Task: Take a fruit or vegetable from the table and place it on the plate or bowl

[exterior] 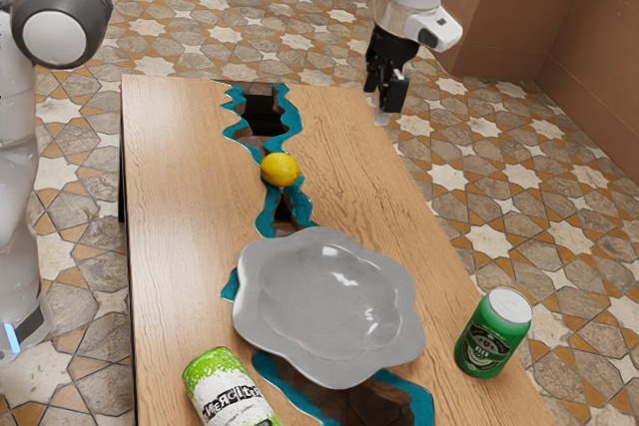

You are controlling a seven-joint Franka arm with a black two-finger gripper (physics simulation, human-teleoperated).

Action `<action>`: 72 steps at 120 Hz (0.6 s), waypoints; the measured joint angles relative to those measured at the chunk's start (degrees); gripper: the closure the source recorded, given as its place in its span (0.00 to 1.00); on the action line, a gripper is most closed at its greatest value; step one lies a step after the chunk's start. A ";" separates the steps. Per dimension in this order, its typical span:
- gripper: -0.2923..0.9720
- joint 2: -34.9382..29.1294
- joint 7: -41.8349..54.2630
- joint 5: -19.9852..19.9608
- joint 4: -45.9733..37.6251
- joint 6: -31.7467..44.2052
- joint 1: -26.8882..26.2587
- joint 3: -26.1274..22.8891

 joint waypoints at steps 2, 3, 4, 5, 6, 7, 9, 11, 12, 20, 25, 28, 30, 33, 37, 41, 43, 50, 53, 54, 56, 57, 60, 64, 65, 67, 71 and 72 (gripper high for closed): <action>0.23 0.11 0.06 -0.24 0.00 -0.12 -0.05 0.00; 0.23 0.16 0.09 -0.39 0.00 -0.17 -0.07 0.00; 0.23 0.19 0.12 -0.58 0.02 -0.22 -0.10 0.02; 0.23 0.23 0.15 -0.76 0.03 -0.28 -0.12 0.03; 0.23 0.25 0.18 -0.93 0.04 -0.33 -0.14 0.05; 0.23 0.28 0.21 -1.09 0.05 -0.39 -0.15 0.07; 0.23 0.29 0.27 -1.39 0.06 -0.52 -0.14 0.11; 0.23 0.33 0.32 -1.67 0.07 -0.77 -0.09 0.14; 0.23 0.34 0.35 -1.79 0.07 -0.94 -0.06 0.16; 0.23 0.42 0.75 -2.35 0.15 -2.22 0.37 0.20; 0.23 0.71 1.75 -2.29 0.17 -2.87 0.55 -0.07; 0.23 0.80 2.72 -2.27 0.18 -3.25 0.48 -0.34; 0.23 0.84 3.37 -2.28 0.18 -3.59 0.32 -0.44; 0.23 0.92 4.43 -2.21 0.18 -4.06 0.07 -0.59; 0.23 0.97 6.33 -1.60 -0.10 -4.36 -0.28 -0.79; 0.23 0.86 8.40 -0.82 -1.02 -4.29 -0.56 -1.01; 0.23 0.36 9.52 -0.35 -2.14 -4.00 -0.60 -1.25; 0.24 -2.51 13.46 0.93 -7.63 -2.15 -1.08 -1.53; 0.24 -4.20 15.10 1.34 -10.49 -0.97 -1.29 -1.54; 0.24 -4.67 15.63 1.46 -11.30 -0.58 -1.36 -1.54; 0.24 -5.46 16.68 1.66 -12.66 0.16 -1.51 -1.52; 0.24 -5.79 17.20 1.73 -13.28 0.51 -1.60 -1.50; 0.24 -7.18 18.74 1.91 -15.53 1.76 -2.15 -1.14; 0.24 -9.17 20.76 2.04 -18.63 3.58 -2.70 -0.69; 0.24 -9.58 21.25 2.02 -19.27 4.02 -2.91 -0.42; 0.24 -10.25 22.22 1.86 -20.47 4.90 -3.27 0.29; 0.24 -11.78 24.10 1.59 -22.81 6.68 -2.71 1.31; 0.24 -12.29 24.55 1.53 -23.49 7.13 -2.41 1.52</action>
